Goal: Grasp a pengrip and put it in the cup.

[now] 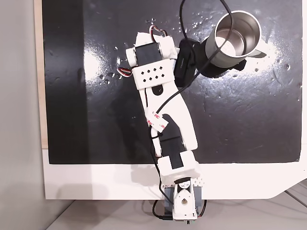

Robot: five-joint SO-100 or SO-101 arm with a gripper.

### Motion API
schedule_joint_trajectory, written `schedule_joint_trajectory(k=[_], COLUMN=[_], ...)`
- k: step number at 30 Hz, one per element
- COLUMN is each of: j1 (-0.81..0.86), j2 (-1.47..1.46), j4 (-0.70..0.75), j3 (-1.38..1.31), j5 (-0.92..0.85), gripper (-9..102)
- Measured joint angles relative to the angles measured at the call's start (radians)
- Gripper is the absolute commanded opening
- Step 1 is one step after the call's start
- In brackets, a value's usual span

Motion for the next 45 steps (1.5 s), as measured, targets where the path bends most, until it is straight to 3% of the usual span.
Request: schedule_joint_trajectory(k=[8,11,19,45], j1=[0.002,0.003,0.037,0.080], j2=[-0.150,-0.186,-0.284,-0.532], j4=[0.000,0.000,0.000,0.025], j3=[-0.137,-0.167,-0.264,-0.508], j5=[0.002,0.008,0.018,0.060], gripper=[2,13,24,23])
